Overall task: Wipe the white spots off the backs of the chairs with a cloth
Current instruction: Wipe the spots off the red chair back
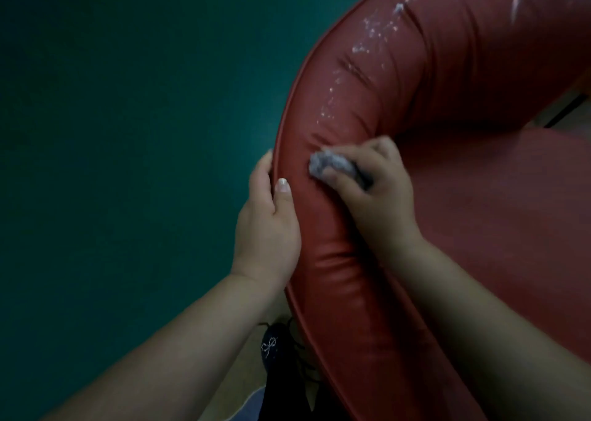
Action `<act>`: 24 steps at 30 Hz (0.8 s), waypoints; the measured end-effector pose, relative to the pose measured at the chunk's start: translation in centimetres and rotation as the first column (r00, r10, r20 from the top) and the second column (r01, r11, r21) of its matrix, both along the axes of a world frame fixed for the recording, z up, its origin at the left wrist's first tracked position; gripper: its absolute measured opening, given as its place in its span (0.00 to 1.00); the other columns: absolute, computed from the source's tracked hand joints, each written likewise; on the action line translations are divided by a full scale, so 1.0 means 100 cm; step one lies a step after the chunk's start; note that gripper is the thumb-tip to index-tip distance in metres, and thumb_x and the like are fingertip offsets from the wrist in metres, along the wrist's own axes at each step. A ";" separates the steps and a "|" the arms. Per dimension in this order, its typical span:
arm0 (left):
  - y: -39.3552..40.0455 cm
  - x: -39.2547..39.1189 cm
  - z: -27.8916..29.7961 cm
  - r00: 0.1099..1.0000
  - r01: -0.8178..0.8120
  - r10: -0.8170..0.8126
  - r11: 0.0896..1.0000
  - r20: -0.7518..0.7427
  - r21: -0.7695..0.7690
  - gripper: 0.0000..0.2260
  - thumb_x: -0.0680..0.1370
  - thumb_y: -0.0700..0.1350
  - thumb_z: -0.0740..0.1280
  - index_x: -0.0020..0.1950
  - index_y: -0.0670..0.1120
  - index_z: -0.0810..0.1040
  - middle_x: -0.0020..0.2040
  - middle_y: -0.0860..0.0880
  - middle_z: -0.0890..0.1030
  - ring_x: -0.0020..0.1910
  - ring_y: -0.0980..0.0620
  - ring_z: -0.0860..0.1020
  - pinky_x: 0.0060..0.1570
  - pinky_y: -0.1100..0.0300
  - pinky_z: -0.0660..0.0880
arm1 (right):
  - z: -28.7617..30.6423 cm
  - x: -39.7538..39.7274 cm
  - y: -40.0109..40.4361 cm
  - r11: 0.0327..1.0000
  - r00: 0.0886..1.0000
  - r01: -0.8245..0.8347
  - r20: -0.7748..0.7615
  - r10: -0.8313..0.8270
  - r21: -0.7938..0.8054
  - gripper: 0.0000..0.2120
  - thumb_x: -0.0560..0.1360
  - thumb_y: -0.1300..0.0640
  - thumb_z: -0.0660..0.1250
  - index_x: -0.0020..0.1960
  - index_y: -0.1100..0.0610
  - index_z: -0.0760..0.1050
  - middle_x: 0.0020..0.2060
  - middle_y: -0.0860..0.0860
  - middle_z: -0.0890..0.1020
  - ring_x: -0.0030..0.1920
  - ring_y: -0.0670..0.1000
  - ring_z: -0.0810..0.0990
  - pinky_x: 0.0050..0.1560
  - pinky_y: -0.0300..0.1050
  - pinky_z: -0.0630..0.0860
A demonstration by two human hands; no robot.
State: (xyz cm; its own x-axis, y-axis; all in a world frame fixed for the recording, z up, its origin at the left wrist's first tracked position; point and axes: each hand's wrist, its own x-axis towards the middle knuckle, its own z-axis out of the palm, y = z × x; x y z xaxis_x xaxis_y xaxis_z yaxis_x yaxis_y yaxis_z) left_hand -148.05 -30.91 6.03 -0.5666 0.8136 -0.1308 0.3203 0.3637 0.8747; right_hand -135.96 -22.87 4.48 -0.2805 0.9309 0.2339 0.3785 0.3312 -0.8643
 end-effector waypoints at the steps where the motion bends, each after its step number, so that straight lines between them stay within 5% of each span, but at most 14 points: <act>1: 0.010 -0.003 0.003 0.999 0.012 -0.013 1.000 -0.030 -0.020 0.18 0.83 0.48 0.54 0.74 0.55 0.63 0.66 0.59 0.73 0.60 0.65 0.70 0.54 0.77 0.60 | -0.002 0.008 -0.012 1.000 1.000 -0.007 -0.005 0.007 -0.015 0.12 0.71 0.55 0.74 0.54 0.52 0.82 0.43 0.50 0.72 0.44 0.42 0.73 0.48 0.28 0.68; 7: 0.089 -0.023 0.019 0.987 0.071 -0.087 0.990 -0.138 -0.120 0.20 0.83 0.48 0.52 0.76 0.52 0.61 0.72 0.47 0.69 0.70 0.48 0.67 0.65 0.62 0.61 | -0.005 0.016 -0.013 0.995 0.998 -0.008 -0.069 0.002 -0.097 0.12 0.70 0.56 0.74 0.53 0.50 0.82 0.43 0.50 0.73 0.43 0.43 0.74 0.48 0.29 0.68; 12: 0.085 -0.020 0.010 0.963 0.020 -0.043 0.996 -0.265 -0.090 0.19 0.83 0.50 0.53 0.73 0.49 0.67 0.67 0.45 0.75 0.65 0.44 0.72 0.61 0.59 0.65 | -0.002 -0.006 0.037 0.961 0.944 0.235 -0.202 -0.261 -0.143 0.11 0.72 0.55 0.72 0.53 0.45 0.79 0.49 0.54 0.76 0.46 0.39 0.76 0.50 0.25 0.68; 16: 0.084 -0.017 0.011 0.920 0.114 -0.145 0.988 -0.365 -0.106 0.29 0.77 0.58 0.52 0.74 0.46 0.65 0.67 0.44 0.75 0.65 0.42 0.72 0.62 0.54 0.67 | 0.002 -0.030 0.082 0.965 0.952 0.236 -0.173 -0.254 -0.118 0.11 0.72 0.54 0.72 0.54 0.45 0.79 0.48 0.50 0.70 0.48 0.44 0.74 0.54 0.26 0.68; 19: 0.085 -0.018 0.010 0.928 0.086 -0.103 0.994 -0.359 -0.063 0.27 0.77 0.55 0.49 0.73 0.46 0.67 0.66 0.44 0.76 0.63 0.42 0.74 0.61 0.55 0.67 | -0.001 -0.034 0.090 0.957 0.950 0.264 -0.139 -0.279 -0.119 0.12 0.72 0.53 0.72 0.56 0.49 0.81 0.47 0.50 0.71 0.48 0.43 0.75 0.54 0.26 0.68; 24: 0.085 -0.021 0.005 0.951 0.014 -0.022 0.999 -0.310 -0.030 0.24 0.77 0.51 0.50 0.70 0.48 0.71 0.60 0.43 0.80 0.57 0.39 0.77 0.56 0.57 0.66 | -0.014 -0.016 0.032 0.996 0.991 0.087 -0.104 -0.088 -0.018 0.15 0.71 0.50 0.71 0.58 0.47 0.78 0.44 0.50 0.73 0.45 0.41 0.74 0.50 0.27 0.68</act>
State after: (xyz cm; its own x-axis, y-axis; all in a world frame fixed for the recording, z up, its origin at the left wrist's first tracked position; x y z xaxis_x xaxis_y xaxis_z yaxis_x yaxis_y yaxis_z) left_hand -150.13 -22.43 6.57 -0.5678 0.8227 0.0270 0.5810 0.3772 0.7212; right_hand -137.54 -19.68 3.05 -0.1724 0.9540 0.2453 0.3130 0.2891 -0.9047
